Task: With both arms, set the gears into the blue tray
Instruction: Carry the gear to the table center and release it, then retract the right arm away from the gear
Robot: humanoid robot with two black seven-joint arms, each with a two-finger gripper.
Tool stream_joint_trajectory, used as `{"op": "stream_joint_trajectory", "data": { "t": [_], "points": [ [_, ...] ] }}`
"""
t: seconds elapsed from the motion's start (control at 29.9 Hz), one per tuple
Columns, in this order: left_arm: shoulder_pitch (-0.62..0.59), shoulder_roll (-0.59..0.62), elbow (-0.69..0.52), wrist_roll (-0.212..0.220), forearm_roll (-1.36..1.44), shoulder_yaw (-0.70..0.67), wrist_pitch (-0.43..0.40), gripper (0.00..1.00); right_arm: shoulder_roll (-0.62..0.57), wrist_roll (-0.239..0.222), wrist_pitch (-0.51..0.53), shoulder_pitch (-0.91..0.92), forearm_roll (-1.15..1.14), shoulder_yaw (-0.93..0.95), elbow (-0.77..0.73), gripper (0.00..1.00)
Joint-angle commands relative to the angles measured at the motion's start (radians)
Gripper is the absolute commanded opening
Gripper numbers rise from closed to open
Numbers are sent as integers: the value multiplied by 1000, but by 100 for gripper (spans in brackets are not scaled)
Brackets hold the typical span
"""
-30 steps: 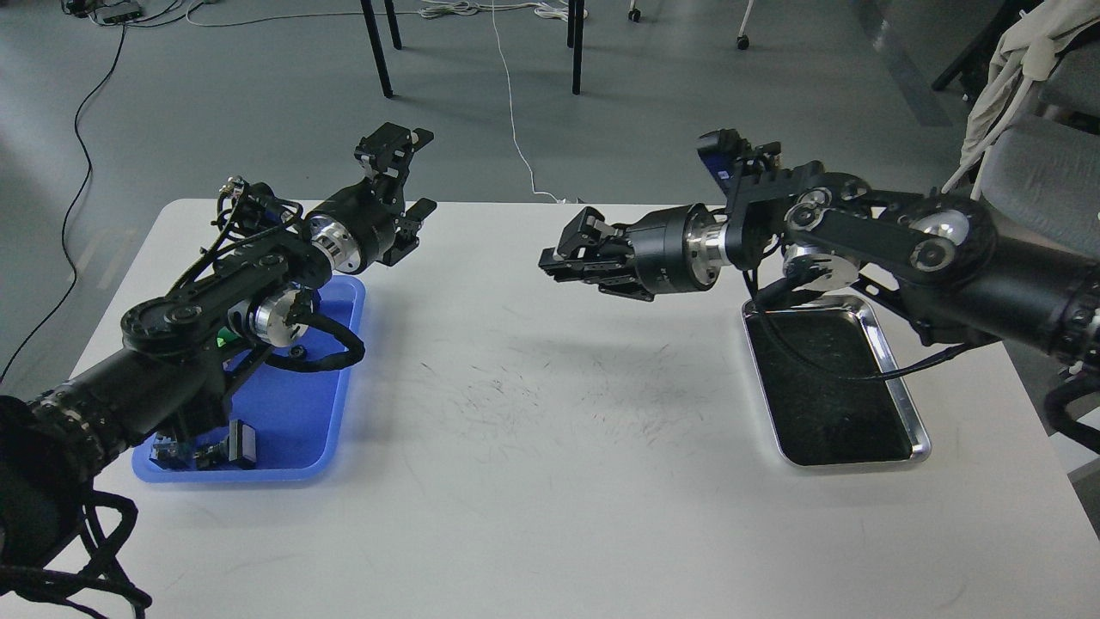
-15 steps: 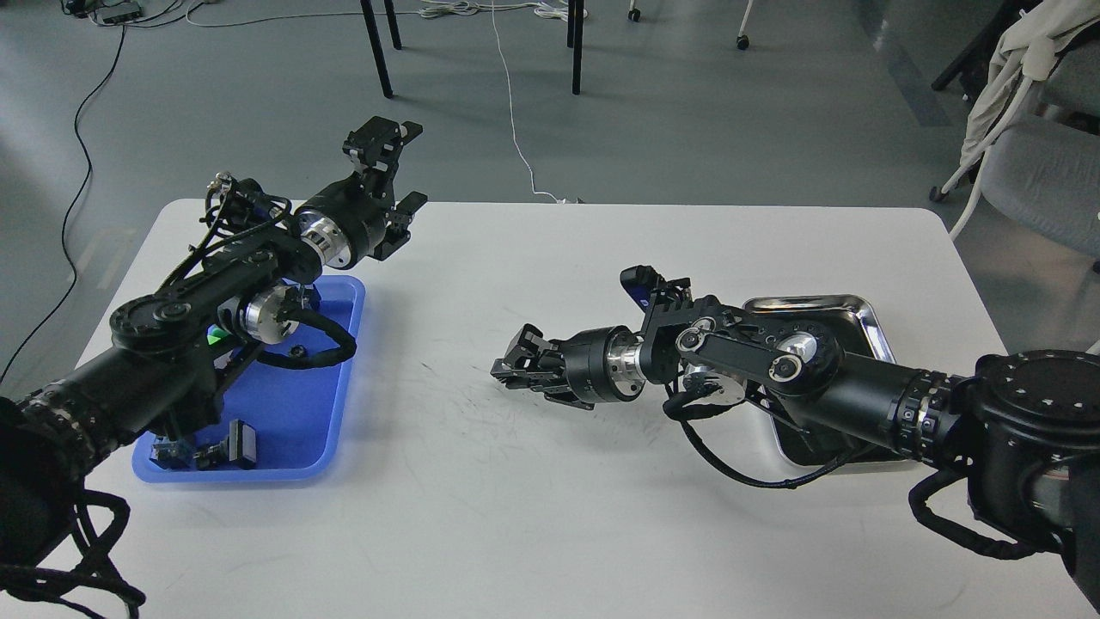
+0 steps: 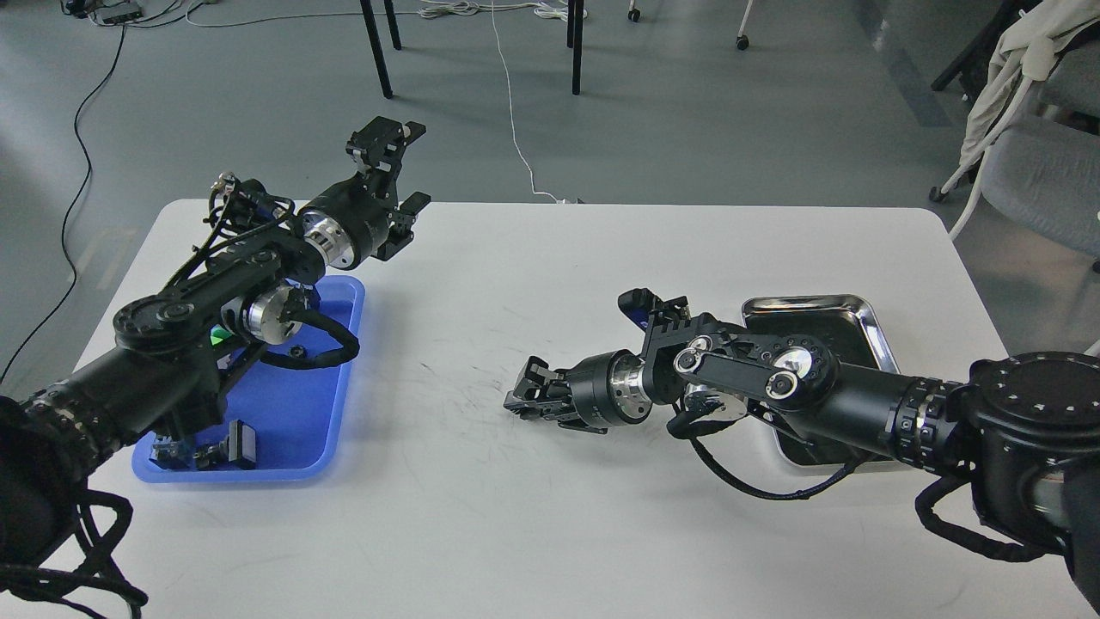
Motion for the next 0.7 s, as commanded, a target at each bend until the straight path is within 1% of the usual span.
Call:
{"op": "stream_joint_trajectory", "data": {
  "t": [0.0, 0.03, 0.07, 0.2, 0.33, 0.47, 0.53, 0.64, 0.67],
  "points": [
    [0, 0, 0, 0, -1, 0, 2, 97, 0, 0, -4, 0, 1, 0, 0, 60],
    [0, 0, 0, 0, 1, 0, 5, 97, 0, 0, -7, 2, 4, 0, 1, 83],
    [0, 1, 0, 0, -1, 0, 5, 97, 0, -1, -10, 3, 7, 0, 1, 92],
    [-2, 3, 0, 0, 1, 0, 5, 97, 0, 2, -27, 14, 11, 7, -2, 94],
    [-2, 6, 0, 0, -1, 0, 5, 97, 0, 2, -27, 32, 14, 79, -16, 94],
    [-3, 11, -6, 0, -1, -1, 5, 97, 0, 2, -27, 52, 20, 232, -52, 95],
    [-3, 34, -18, 2, -1, -14, 5, 97, 0, 2, -27, 61, 21, 332, -53, 95],
    [-3, 73, -72, 3, 1, -14, 6, 97, 0, 3, -19, 61, 30, 456, -49, 95],
    [-3, 90, -95, 3, 9, -8, 8, 97, -17, 5, -19, 61, 49, 490, -46, 95]
  ]
}}
